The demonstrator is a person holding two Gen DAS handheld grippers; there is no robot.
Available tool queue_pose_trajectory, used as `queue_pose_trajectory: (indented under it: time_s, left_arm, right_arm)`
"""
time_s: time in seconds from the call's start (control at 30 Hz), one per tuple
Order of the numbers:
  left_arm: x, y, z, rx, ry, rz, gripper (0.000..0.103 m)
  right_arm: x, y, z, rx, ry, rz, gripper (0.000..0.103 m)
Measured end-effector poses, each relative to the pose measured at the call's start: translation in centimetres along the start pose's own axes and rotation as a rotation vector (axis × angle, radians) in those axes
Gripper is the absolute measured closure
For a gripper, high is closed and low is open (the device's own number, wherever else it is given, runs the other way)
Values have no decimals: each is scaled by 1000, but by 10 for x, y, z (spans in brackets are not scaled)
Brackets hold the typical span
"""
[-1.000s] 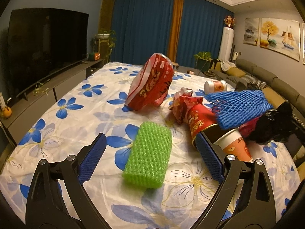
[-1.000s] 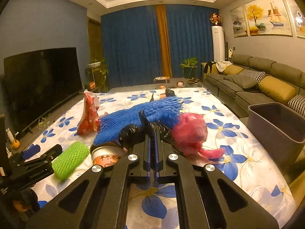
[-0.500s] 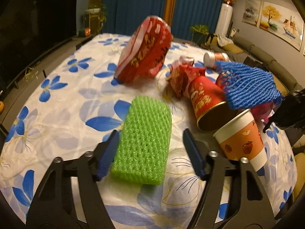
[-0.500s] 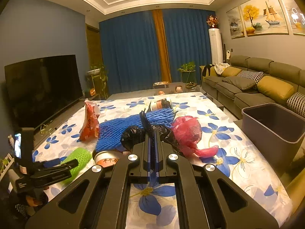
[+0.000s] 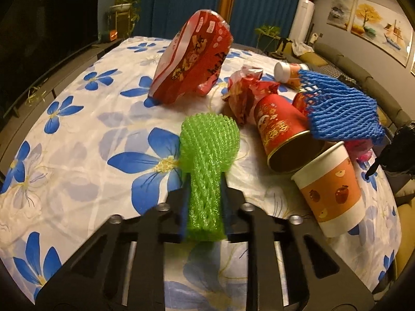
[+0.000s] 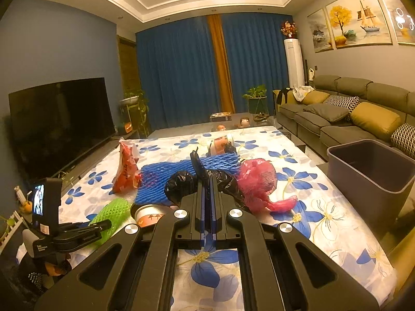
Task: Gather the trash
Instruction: 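Lift the green sleeve with the left tool toward the bin while the right carries the bag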
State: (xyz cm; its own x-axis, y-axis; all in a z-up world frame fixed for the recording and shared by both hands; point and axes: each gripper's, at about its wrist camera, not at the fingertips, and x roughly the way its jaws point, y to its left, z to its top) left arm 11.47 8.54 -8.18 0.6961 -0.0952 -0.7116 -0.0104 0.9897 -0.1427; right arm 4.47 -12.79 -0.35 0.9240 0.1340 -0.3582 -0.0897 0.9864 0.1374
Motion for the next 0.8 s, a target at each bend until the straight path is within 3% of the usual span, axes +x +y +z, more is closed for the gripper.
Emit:
queue_pose_trajectory:
  time_s: [0.13, 0.47, 0.53, 0.63, 0.8]
  left_arm:
    - [-11, 0, 0, 5, -43, -11, 91]
    - [-80, 19, 24, -53, -207, -143, 91]
    - [-92, 20, 30, -67, -224, -199, 91]
    - [-105, 16, 38, -68, -249, -251, 92]
    - [-121, -10, 51, -17, -297, -263, 91]
  right_arm:
    - [-6, -1, 4, 1, -9, 10, 98]
    - [-24, -4, 22, 28, -43, 64, 98]
    - [-28, -5, 27, 36, -50, 73, 98]
    - [-33, -8, 35, 42, -66, 77, 98]
    - [-43, -21, 44, 59, -94, 62, 98]
